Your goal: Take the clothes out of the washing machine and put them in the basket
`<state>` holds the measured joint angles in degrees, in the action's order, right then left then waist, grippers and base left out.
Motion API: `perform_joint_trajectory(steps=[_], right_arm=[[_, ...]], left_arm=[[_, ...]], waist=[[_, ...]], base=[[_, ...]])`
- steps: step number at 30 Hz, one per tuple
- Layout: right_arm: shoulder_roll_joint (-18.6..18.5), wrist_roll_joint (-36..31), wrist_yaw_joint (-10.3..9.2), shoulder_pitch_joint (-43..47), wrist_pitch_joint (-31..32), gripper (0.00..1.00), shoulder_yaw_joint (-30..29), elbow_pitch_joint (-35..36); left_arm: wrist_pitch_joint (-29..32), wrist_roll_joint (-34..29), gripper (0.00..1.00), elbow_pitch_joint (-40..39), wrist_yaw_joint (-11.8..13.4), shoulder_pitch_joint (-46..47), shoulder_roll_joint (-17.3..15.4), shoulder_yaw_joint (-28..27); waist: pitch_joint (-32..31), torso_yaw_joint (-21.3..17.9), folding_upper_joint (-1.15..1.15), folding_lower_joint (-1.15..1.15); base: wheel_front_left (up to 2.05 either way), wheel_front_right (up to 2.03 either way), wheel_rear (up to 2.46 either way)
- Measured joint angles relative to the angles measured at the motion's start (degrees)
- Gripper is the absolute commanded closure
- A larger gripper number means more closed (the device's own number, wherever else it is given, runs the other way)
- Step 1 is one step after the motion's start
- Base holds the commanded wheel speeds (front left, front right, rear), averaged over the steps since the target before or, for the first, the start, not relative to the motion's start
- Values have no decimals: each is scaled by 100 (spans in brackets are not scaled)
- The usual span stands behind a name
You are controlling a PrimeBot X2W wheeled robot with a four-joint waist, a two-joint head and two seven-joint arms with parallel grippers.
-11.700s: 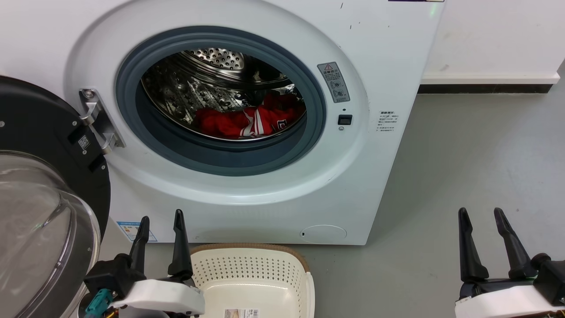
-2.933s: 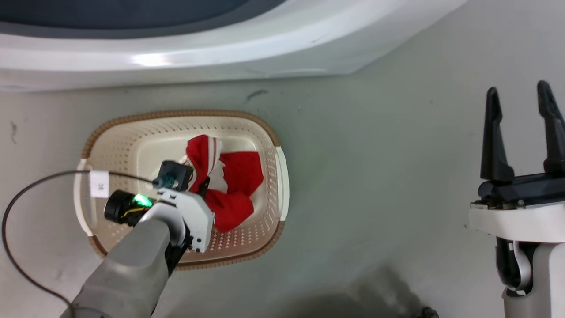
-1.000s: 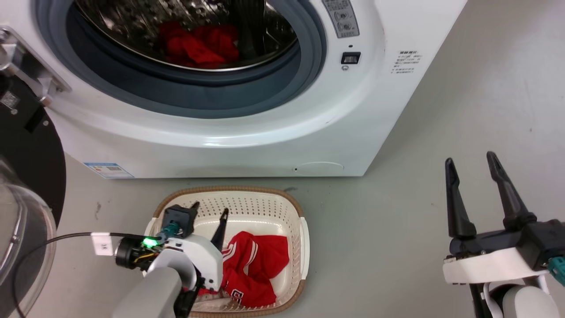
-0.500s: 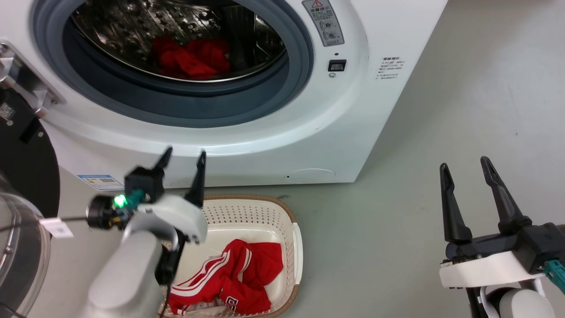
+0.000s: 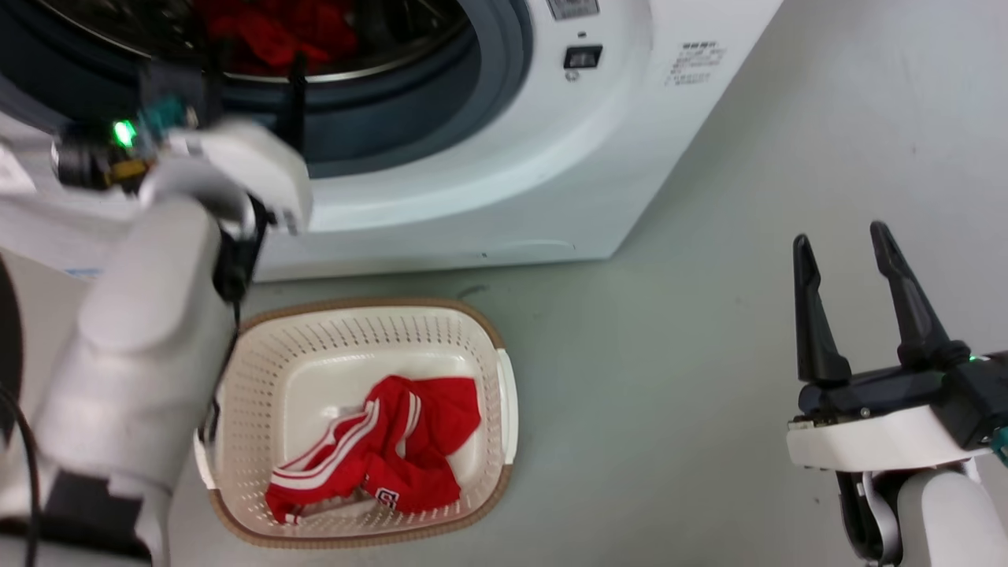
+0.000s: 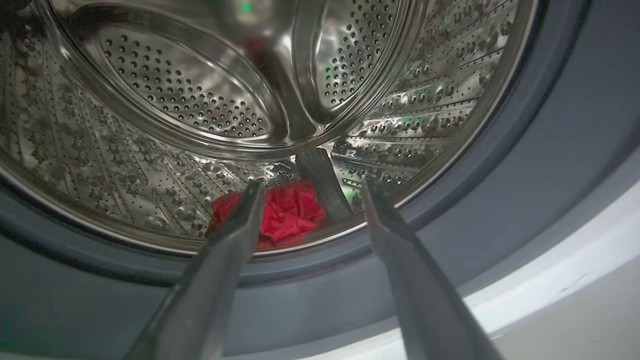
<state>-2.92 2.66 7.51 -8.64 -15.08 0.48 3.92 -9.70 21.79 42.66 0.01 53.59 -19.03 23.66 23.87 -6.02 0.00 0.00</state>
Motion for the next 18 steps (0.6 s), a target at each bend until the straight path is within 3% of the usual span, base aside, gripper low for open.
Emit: perform_joint_trajectory(steps=[7,18], right_arm=[[-1,144,0,-296,0,0,-1,63],[-2,405,0,-670,0,0,-23,178]], left_arm=[[683,-93,0,746,-191,1353,-105,74],[2238,-144,0,1748,-601,3164,-433,328]], waist=[[602,-197,0,0],[1482,-553,0,1]], base=[[0,0,0],[0,0,0]])
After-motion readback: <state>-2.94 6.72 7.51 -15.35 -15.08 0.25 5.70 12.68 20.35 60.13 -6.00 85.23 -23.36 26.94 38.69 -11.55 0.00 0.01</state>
